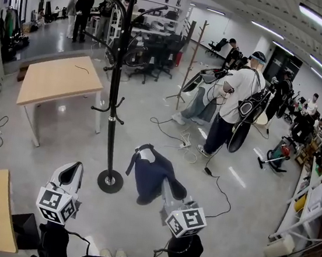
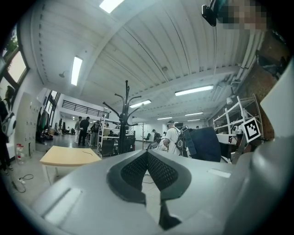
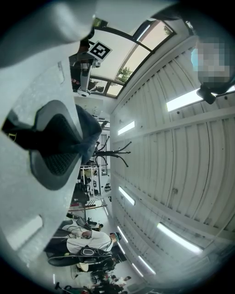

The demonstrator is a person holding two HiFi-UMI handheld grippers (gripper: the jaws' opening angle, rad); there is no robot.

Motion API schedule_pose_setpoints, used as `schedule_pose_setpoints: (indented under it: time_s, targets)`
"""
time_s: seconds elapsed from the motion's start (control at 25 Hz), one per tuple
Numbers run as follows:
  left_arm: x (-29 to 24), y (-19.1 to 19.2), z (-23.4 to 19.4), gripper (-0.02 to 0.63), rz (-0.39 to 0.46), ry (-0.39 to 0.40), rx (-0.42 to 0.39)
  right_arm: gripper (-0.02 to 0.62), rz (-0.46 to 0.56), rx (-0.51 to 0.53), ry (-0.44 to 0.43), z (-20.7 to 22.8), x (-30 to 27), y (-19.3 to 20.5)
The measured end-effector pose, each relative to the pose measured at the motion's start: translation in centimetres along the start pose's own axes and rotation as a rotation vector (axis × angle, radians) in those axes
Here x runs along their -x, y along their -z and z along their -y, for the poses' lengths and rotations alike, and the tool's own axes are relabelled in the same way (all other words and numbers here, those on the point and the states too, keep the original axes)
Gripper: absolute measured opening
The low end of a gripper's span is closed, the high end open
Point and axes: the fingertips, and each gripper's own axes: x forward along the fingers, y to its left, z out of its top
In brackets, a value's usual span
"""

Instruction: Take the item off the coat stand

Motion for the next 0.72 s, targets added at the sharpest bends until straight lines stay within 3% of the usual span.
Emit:
schedule_pose_setpoints:
  time_s: [0.72]
  targets:
    - [2.1,-0.6,-2.2,0.003,0.022,-0.029,-0.001,0.043,0.001,0.0,-0.033,-3.3,-0.4,-0.1]
